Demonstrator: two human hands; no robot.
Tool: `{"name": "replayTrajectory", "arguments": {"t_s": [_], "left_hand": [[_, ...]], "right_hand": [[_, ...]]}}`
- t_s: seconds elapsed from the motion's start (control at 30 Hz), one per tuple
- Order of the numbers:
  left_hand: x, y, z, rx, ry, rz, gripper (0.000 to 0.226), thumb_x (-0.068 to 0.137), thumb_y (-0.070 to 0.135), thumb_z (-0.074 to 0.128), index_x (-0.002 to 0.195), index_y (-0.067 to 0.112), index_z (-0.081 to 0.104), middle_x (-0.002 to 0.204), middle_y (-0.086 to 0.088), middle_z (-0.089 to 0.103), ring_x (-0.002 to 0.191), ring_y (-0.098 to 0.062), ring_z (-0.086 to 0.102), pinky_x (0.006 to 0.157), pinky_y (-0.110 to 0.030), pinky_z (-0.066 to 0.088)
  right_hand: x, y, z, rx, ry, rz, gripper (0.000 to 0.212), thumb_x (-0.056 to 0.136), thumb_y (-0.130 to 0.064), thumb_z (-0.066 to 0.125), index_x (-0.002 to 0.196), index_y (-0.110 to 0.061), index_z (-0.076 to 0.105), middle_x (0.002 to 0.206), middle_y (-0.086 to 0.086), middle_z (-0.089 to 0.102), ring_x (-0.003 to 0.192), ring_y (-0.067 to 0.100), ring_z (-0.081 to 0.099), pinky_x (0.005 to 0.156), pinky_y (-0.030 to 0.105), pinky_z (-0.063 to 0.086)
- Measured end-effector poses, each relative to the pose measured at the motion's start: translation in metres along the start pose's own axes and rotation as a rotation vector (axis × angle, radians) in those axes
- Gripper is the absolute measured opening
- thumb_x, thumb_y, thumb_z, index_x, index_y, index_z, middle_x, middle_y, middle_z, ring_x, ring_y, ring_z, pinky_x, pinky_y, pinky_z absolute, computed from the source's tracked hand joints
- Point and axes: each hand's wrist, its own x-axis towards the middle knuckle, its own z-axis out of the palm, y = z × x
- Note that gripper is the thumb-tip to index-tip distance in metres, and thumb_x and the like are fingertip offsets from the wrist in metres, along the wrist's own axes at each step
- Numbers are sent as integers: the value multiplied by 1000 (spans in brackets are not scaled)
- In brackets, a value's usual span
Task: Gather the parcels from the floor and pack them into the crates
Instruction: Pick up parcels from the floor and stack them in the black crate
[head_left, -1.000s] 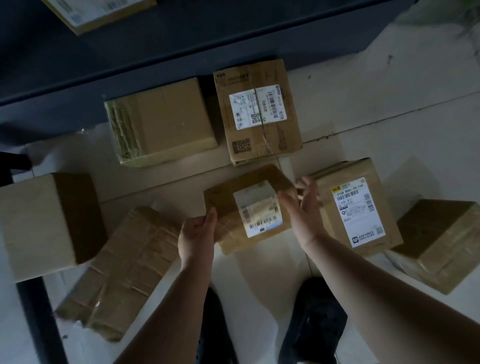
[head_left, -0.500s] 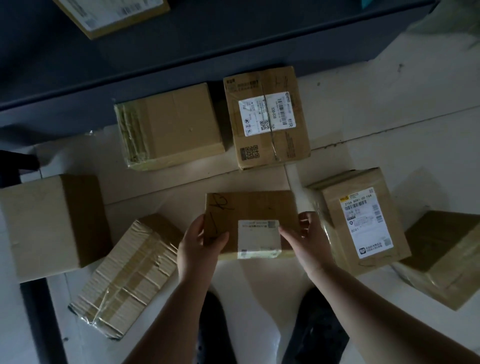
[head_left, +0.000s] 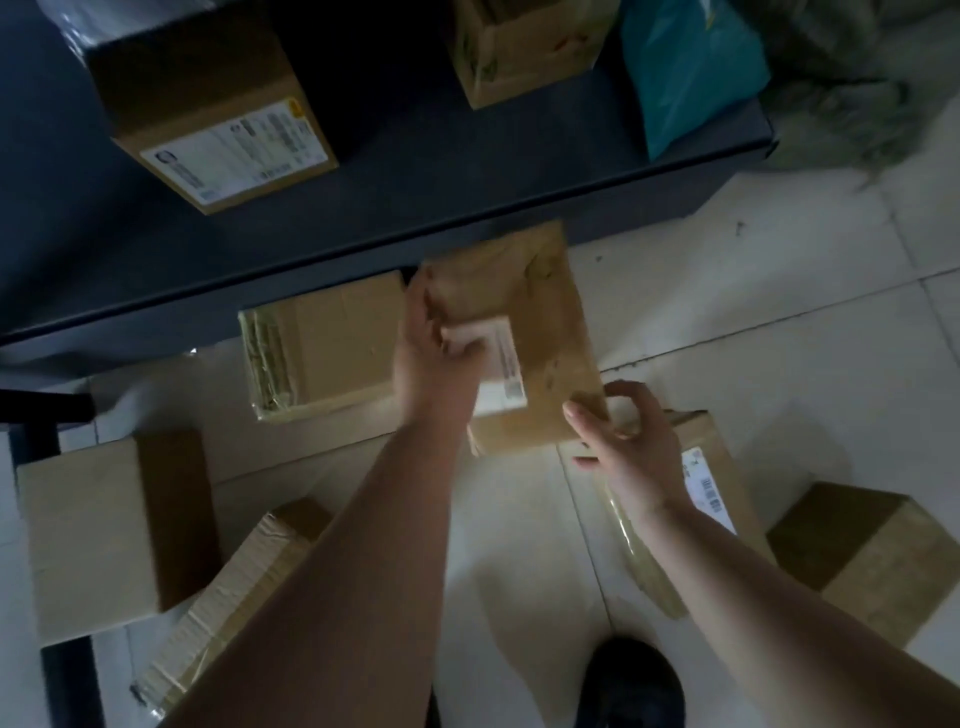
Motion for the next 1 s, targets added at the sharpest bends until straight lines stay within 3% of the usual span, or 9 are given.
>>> {"name": "replayTrajectory", "arguments": {"t_s": [0.1,0.2,0.3,0.43,0.53,0.63,0.73,0.87,1.0], "left_hand": [[7,-2,28,94,-116,-69,63,82,-1,58,134,28,41,116,12,62,106,-13,61,62,-15,49],[-3,-26,27,95,-119,-51,28,86,16,60,100,41,58,91,26,62,87,1,61,58,-12,43],[-20,-51,10,35,-47,-150,20,86,28,59,96,45,65,83,29,63,80,8,59,63,-13,43],[-37,-70,-4,-41,-12,-264,32,86,34,60,64,56,66,74,30,68,74,11,62,64,-19,42],[-32,-71,-5,-132,-35,-286,34,91,35,53,70,60,65,77,37,65,82,18,60,73,-23,43],[-24,-81,-2,-291,54,-358,18,92,41,50,92,45,67,108,24,65,116,-3,53,93,-30,41],[-25,-90,8,-321,67,-397,33,92,41,48,124,37,56,136,9,52,128,-12,44,105,-40,36],[-14,-89,21,-392,-27,-506,41,96,46,35,135,39,42,146,12,38,135,-11,30,110,-43,26],[-12,-79,18,-398,48,-579,44,99,41,31,141,28,33,149,1,33,137,-19,30,109,-44,29]], "right_hand": [[21,-2,18,31,58,79,26,79,-26,72,86,-27,48,87,-4,62,62,12,68,50,27,56],[33,5,12,-57,113,43,20,79,-39,70,85,-31,53,85,-6,66,48,8,62,46,24,51],[39,17,-2,-104,-1,36,14,87,-42,57,94,-32,64,80,-7,65,60,12,57,55,27,48],[50,19,-4,0,-154,170,25,95,-41,42,106,-35,63,88,-26,65,85,4,57,66,13,47],[58,17,5,-17,-186,177,36,98,-43,31,119,-32,59,100,-29,61,99,-5,54,77,8,43],[64,25,9,68,-164,243,39,96,-50,25,122,-40,52,129,-19,52,120,0,44,103,34,35],[67,29,10,110,-138,418,59,89,-63,32,141,-36,32,152,-10,27,138,18,27,113,49,21],[67,24,24,112,-188,420,54,92,-56,35,142,-36,29,150,-11,29,139,12,22,114,46,18],[51,12,39,165,-109,382,42,94,-50,35,132,-36,45,116,-17,48,122,8,39,112,42,25]]}}
